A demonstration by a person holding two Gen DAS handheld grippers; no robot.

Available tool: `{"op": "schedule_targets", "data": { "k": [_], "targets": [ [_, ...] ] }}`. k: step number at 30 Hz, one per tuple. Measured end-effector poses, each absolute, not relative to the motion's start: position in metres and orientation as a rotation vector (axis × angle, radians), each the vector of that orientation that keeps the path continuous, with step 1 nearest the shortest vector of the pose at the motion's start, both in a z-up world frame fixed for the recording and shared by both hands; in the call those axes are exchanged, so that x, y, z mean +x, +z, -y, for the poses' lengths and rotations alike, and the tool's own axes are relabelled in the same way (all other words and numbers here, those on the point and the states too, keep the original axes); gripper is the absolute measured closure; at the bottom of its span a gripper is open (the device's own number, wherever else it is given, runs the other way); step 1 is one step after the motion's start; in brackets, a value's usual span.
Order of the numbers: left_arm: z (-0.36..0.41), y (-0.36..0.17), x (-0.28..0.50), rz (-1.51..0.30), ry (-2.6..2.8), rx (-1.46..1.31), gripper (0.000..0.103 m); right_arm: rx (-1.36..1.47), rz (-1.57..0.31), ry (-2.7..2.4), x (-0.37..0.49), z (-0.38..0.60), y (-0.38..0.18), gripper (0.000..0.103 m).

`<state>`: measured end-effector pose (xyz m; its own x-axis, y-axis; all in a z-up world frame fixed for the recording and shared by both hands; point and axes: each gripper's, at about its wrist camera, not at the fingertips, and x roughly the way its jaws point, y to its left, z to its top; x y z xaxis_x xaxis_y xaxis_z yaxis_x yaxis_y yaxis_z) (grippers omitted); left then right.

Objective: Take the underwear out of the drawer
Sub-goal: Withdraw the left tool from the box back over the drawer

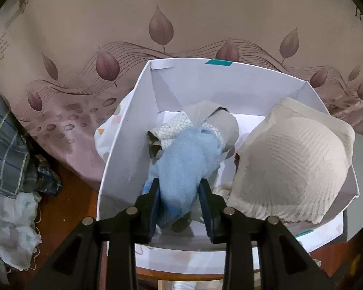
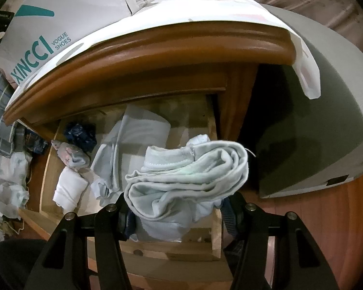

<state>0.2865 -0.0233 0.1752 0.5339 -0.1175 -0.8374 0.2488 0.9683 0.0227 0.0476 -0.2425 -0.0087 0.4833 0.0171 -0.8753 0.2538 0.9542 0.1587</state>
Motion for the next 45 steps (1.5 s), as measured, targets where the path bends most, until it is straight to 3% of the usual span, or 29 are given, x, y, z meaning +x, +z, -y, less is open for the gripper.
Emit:
{"op": "schedule_targets", "data": {
  "k": [2,6,11,21,32,45],
  "targets": [
    [0.024,0.176,0.285,-0.979,-0.224,0.15,0.069,0.283,-1.068,-0.152,0.048,0.243,-0.01,0.049],
    [0.026,0.182,0.277,-0.949,-0.208,0.16,0.054,0.282,-1.069,-0.152,0.047,0.243,-0.011,0.049],
    [0.018,0.208,0.257,-0.856,-0.23,0.085,0.043,0.287,-1.074,-0.154,0.048,0.246,-0.014,0.049],
    [0.002,0.232,0.196,-0.756,-0.256,0.1,0.04,0.276,-1.075,-0.165,0.047,0.247,-0.016,0.049],
    [-0.049,0.158,0.141,-0.806,-0.147,0.041,0.04,0.231,-1.072,-0.171,0.048,0.242,-0.015,0.049],
    [-0.059,0.058,0.133,-0.833,-0.003,0.029,0.04,0.144,-1.042,-0.125,0.048,0.225,-0.014,0.049]
  ]
}}
